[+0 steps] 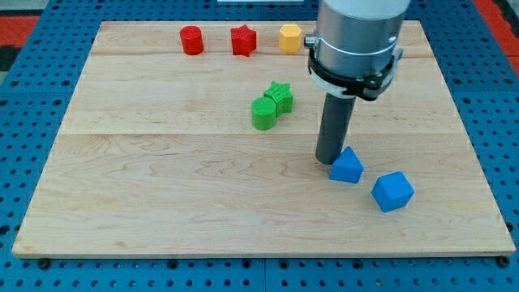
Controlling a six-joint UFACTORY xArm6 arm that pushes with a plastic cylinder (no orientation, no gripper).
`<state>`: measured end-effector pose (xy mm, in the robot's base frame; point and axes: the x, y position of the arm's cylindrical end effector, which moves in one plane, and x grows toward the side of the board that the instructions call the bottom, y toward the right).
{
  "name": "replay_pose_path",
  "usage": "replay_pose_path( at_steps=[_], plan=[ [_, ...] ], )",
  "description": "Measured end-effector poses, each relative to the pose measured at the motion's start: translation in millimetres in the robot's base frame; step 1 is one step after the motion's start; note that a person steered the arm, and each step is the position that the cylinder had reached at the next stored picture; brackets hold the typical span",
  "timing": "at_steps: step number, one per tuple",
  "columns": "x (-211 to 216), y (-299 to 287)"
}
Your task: Push the green star into the blue blocks
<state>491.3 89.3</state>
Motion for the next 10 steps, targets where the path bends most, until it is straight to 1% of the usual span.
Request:
replay_pose_path(
  at_steps=[1,2,3,4,5,6,7,8,9,10],
  plan=[
    [1.4,0.0],
    [-27.9,-55.1],
    [-23.7,-133.9],
    [-59.3,-153.5],
    [-91.0,-151.4],
    [-123.2,-97.4],
    [-126.9,-63.1],
    [-84.8,-1.3],
    [-68.0,62.0],
    [-82.5,89.7]
  ],
)
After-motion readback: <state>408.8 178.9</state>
